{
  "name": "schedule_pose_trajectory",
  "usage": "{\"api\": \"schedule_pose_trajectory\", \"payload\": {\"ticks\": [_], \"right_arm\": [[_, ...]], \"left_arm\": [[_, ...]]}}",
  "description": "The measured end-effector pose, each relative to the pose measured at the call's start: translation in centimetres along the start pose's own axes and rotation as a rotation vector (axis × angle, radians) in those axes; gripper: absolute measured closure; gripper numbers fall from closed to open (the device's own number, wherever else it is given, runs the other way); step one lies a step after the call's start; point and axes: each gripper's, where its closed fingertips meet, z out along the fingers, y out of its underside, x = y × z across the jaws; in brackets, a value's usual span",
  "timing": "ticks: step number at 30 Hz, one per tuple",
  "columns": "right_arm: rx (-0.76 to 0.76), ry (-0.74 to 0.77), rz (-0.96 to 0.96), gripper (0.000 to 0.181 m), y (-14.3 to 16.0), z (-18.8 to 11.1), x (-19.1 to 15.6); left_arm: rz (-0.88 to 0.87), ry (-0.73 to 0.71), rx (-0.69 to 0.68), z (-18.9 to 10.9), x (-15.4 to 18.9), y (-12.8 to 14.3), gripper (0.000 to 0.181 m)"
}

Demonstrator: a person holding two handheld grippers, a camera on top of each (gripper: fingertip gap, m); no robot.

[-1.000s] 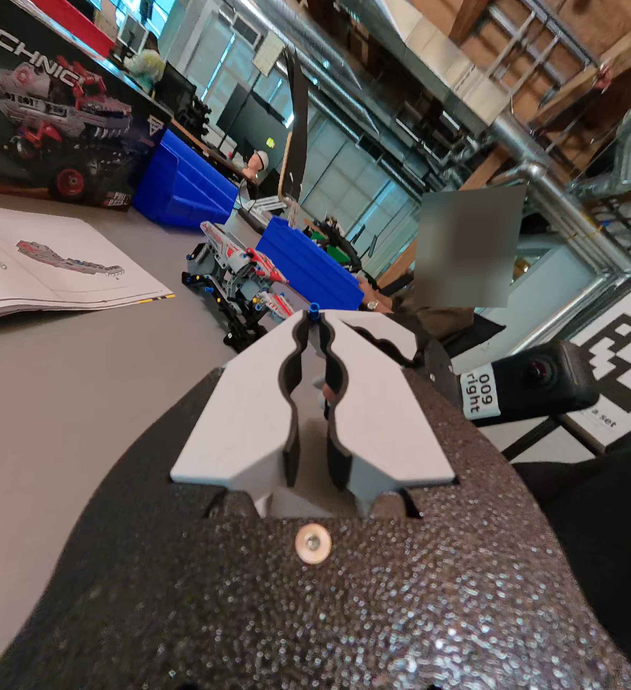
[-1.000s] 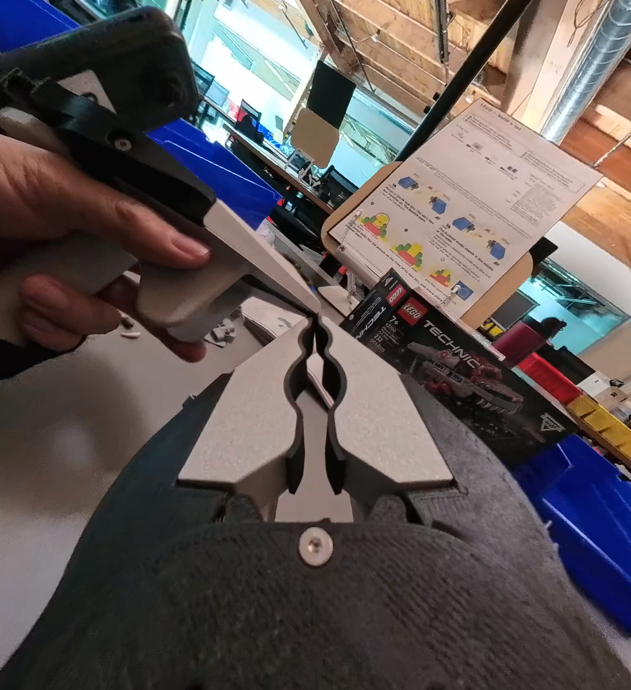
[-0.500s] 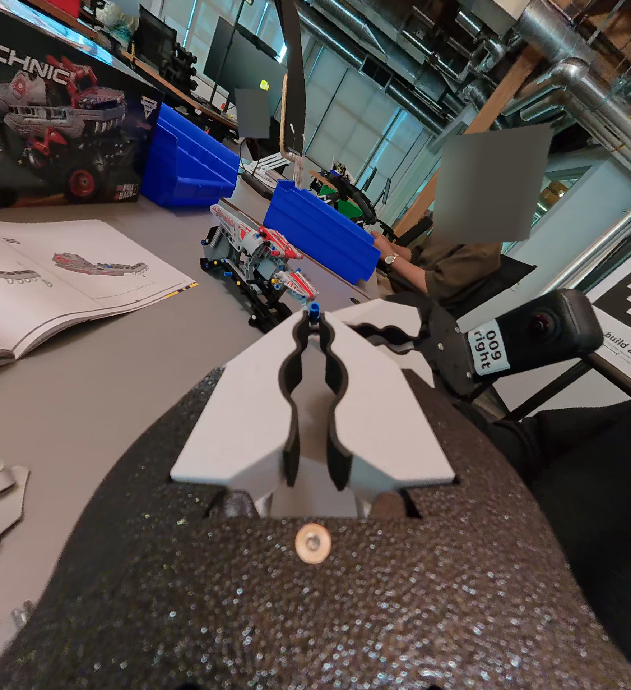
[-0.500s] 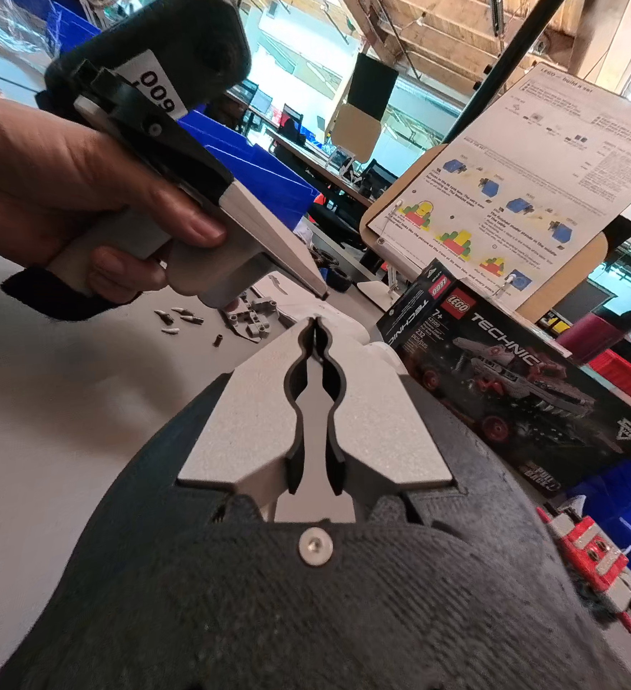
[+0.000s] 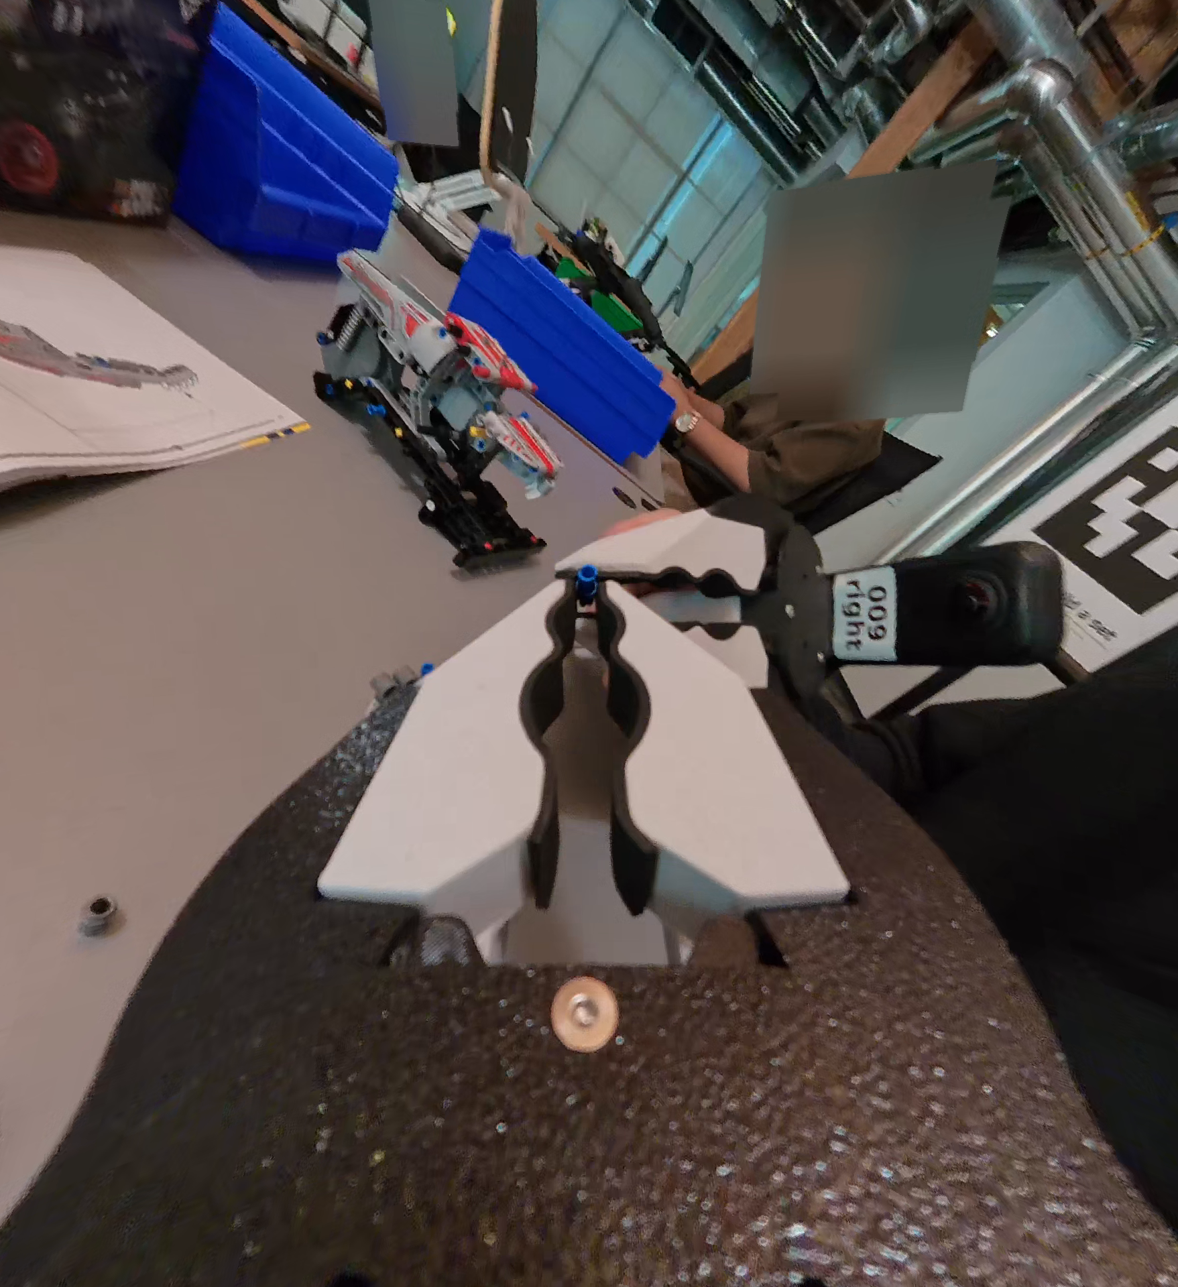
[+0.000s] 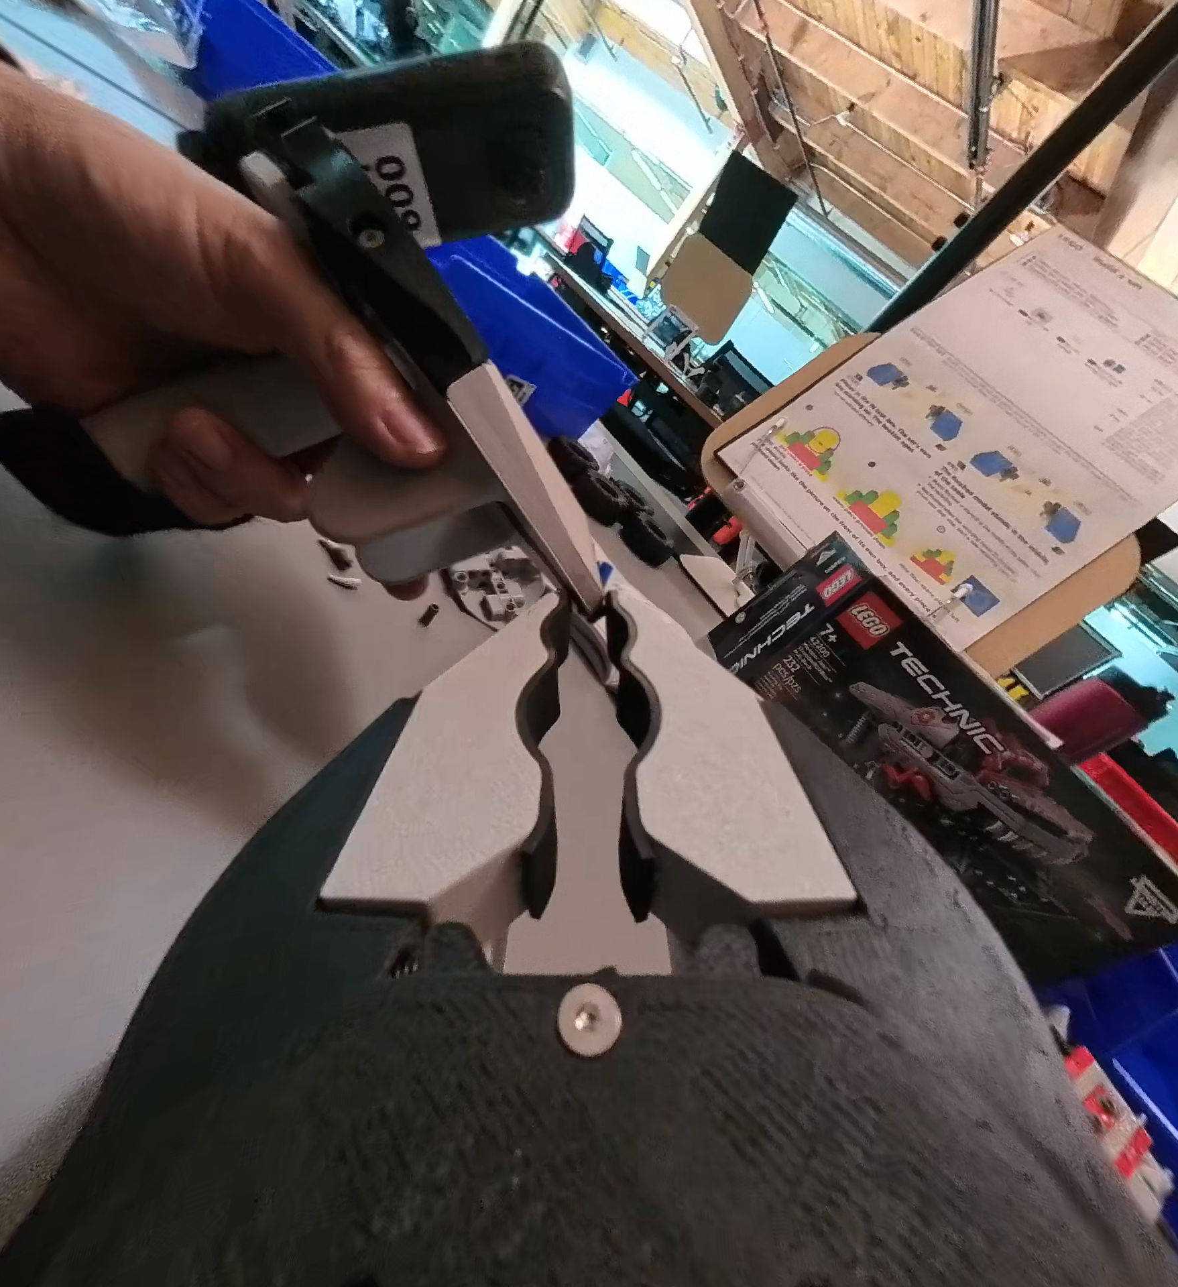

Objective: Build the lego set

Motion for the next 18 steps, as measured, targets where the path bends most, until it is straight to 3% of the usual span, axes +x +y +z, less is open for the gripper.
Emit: {"api": "schedule_pose_trajectory", "payload": {"ticks": [8, 18], "right_arm": [[0.074, -0.171, -0.023, 0.177, -0.8, -0.1, -2.2], [0.132, -0.240, 0.108, 0.177, -0.5, 1.3, -1.0]], "left_arm": [[-0.023, 0.131, -0.156, -2.1, 0.3, 1.1, 0.179], [0.002, 0.144, -0.125, -2.0, -0.7, -0.3, 0.171]]}}
